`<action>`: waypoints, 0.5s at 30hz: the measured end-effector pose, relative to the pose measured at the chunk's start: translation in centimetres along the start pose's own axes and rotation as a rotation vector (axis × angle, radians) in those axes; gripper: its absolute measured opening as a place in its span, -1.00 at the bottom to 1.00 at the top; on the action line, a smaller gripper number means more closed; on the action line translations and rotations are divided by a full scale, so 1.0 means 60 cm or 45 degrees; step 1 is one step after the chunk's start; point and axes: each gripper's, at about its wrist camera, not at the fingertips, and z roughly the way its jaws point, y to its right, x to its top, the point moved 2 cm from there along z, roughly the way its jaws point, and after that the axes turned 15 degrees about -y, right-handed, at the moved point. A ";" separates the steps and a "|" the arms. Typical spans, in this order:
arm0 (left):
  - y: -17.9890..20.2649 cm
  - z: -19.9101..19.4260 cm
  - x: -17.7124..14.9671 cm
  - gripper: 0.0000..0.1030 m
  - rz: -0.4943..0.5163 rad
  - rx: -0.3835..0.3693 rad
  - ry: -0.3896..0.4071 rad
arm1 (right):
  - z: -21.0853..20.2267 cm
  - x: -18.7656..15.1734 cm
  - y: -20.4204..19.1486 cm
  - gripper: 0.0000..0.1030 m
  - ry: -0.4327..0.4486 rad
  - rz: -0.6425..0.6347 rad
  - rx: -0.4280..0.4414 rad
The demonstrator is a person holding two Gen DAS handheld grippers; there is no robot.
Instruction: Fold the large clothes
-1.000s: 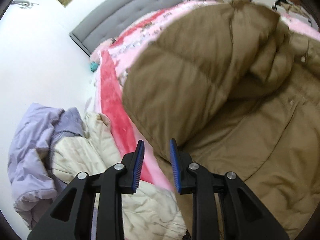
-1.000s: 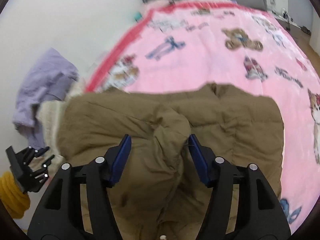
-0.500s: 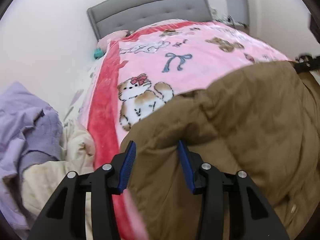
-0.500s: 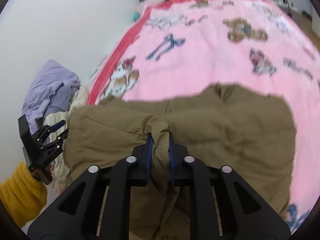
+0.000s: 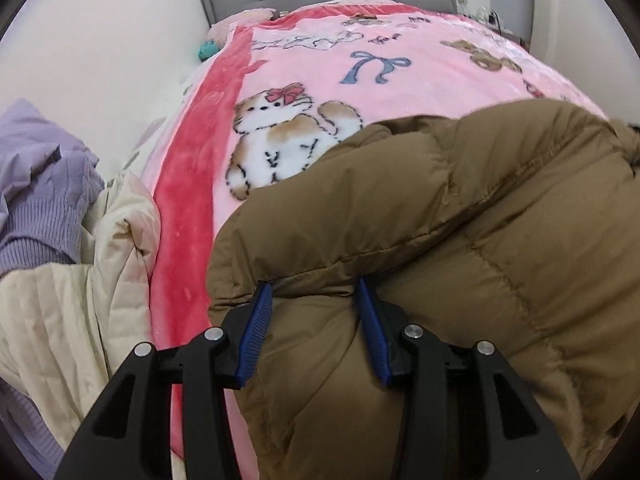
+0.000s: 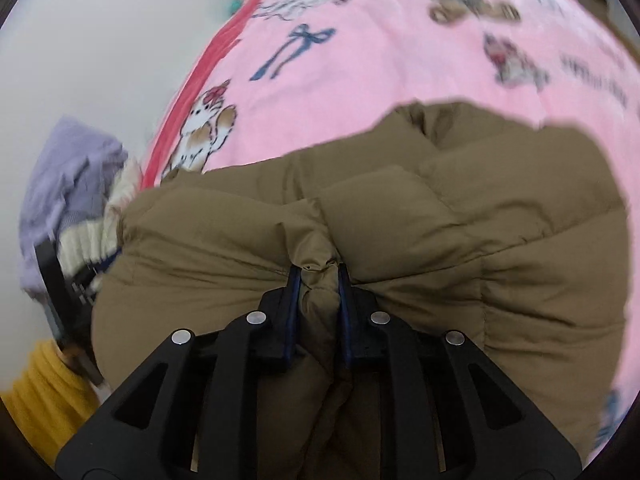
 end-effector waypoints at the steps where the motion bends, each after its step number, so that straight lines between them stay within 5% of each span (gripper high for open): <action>1: 0.004 0.002 0.000 -0.15 0.016 0.016 -0.003 | 0.004 0.000 0.006 -0.71 -0.004 0.020 0.021; 8: 0.014 0.011 -0.004 -0.14 -0.013 0.054 -0.005 | -0.016 -0.003 -0.022 -0.54 0.005 -0.010 -0.036; 10: 0.013 -0.009 -0.005 -0.02 -0.008 0.083 -0.009 | -0.051 -0.010 -0.043 -0.39 0.072 -0.053 -0.060; 13: 0.013 -0.045 -0.012 0.21 -0.018 0.188 -0.039 | -0.106 -0.037 -0.075 -0.10 0.260 -0.159 -0.253; 15: 0.018 -0.068 -0.018 0.21 -0.031 0.137 -0.049 | -0.127 -0.060 -0.097 -0.04 0.348 -0.252 -0.283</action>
